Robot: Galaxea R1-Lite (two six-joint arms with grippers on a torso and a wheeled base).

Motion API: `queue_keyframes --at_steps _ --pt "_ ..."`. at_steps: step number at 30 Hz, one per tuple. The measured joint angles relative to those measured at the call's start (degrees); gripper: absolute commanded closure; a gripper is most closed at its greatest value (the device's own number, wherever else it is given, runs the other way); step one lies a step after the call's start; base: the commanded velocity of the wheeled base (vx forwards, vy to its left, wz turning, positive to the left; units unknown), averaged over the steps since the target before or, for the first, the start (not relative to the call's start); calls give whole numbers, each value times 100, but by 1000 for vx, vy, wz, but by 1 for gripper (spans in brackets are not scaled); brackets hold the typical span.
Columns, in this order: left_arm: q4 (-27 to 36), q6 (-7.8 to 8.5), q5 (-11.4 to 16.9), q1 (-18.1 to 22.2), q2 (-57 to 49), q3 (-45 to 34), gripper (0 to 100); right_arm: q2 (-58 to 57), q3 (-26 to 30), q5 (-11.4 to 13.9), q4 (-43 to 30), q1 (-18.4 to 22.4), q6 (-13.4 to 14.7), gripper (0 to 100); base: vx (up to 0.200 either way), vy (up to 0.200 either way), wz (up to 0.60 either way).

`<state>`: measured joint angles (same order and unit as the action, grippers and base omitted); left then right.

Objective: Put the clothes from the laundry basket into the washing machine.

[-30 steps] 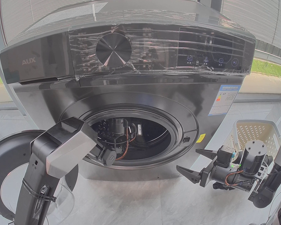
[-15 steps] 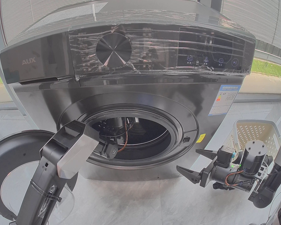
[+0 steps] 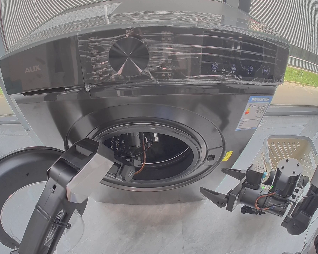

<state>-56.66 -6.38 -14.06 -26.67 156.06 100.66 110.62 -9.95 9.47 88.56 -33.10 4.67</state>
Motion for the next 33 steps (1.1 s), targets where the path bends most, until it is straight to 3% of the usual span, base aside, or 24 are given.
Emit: queue_keyframes --at_steps 7,12,23,33 --pt "-7 13 12 -108 -210 -614 0 -6 2 0 0 6 0 0 0 0 0" --pt "4 33 54 -328 -661 -1740 0 -20 0 -1 0 6 0 0 0 0 0" --pt "-169 11 76 -1200 -2139 -4212 0 -95 17 -6 1 17 0 0 0 0 0" --pt "-435 -251 -277 -1737 -3829 -6037 0 -235 78 -17 -5 57 0 0 0 0 0"
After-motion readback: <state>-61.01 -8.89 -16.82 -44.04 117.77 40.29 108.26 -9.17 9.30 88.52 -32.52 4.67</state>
